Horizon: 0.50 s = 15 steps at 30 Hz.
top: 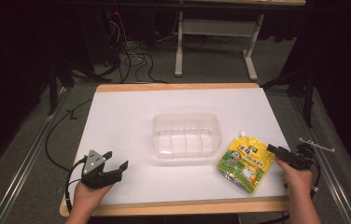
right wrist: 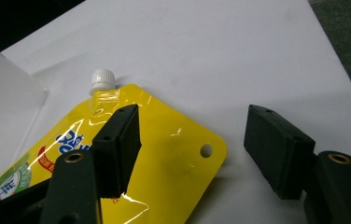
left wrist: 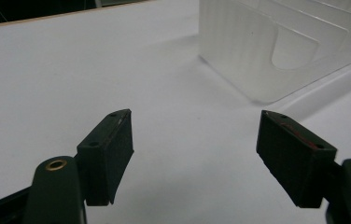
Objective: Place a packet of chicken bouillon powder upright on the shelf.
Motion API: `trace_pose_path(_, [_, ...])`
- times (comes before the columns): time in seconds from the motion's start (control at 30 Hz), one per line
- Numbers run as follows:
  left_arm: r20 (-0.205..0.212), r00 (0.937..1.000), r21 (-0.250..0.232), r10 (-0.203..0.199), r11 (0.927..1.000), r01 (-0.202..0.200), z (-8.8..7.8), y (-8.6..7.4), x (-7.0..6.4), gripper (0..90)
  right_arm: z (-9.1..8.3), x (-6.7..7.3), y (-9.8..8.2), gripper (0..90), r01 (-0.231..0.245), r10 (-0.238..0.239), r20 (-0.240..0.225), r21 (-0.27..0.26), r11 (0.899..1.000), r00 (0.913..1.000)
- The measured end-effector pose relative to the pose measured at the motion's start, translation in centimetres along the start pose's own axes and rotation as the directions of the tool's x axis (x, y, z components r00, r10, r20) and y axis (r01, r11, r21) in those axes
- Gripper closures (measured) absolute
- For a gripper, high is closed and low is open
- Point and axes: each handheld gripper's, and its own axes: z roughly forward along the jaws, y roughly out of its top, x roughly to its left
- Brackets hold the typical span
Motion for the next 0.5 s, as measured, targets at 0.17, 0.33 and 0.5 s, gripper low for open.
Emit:
trace_pose_path(0.17, [0.006, 0.9999, 0.005, 0.012, 0.9999, -0.012, 0.18, 0.05, -0.21, 27.7, -0.06, -0.3, 0.0, 40.5, -0.02, 0.02, -0.016, 0.0, 1.0, 0.9997])
trace_pose_path(0.33, [0.012, 0.9998, 0.009, 0.016, 0.9998, -0.016, 0.33, 0.08, -0.34, 27.7, 0.0, -0.24, -0.1, 46.5, -0.031, 0.032, -0.054, 0.023, 0.999, 0.998])
trace_pose_path(0.5, [0.019, 0.9995, 0.016, 0.025, 0.9996, -0.025, 0.52, 0.06, -0.41, 27.8, 0.02, 0.12, -0.23, 48.9, 0.001, 0.0, -0.058, 0.023, 1.0, 0.9983])
